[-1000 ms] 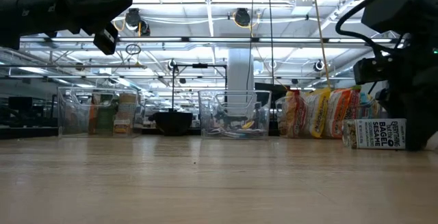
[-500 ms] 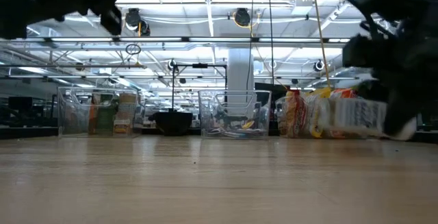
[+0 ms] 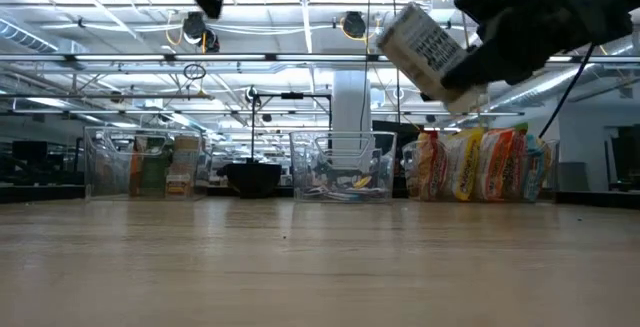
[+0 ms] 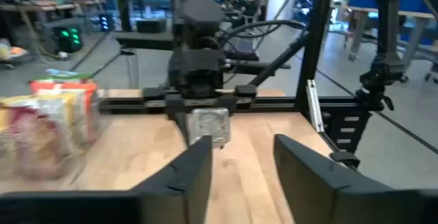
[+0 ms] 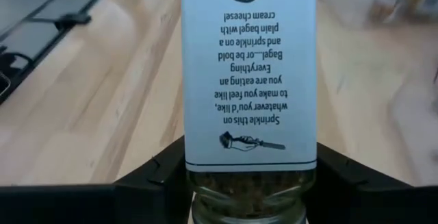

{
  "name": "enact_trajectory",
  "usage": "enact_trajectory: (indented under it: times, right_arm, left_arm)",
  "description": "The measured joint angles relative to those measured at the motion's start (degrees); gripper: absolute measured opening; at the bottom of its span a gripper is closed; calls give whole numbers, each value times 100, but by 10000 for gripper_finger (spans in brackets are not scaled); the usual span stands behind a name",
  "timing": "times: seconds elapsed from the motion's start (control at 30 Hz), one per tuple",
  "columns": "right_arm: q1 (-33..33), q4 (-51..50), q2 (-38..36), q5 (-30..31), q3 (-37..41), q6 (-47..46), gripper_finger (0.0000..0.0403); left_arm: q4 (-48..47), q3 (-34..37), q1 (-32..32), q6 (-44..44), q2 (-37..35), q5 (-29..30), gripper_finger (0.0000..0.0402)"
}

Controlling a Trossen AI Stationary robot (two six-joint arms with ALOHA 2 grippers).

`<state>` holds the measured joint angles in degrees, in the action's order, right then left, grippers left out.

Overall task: Pick & Place Food Item
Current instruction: Put the white seasoning bottle into the left transparent bin

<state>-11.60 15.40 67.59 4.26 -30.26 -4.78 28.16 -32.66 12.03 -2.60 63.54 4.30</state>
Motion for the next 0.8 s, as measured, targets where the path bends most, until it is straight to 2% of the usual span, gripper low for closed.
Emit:
enact_trajectory:
  times: [0.2,0.37,0.53,0.8]
  right_arm:
    - [121,687,280,19,-7,268,190]
    - [112,1046,735,2,-7,273,190]
    - [114,1525,1188,-105,-10,272,190]
    - [112,1627,1363,-150,-11,260,190]
  left_arm:
    - [-311,-821,-15,67,1149,-122,242]
    - [-284,-1329,-36,349,2004,186,289]
    - [-324,-1852,-221,-1,2763,151,313]
    - [-315,-2432,-429,-309,3580,-430,324]
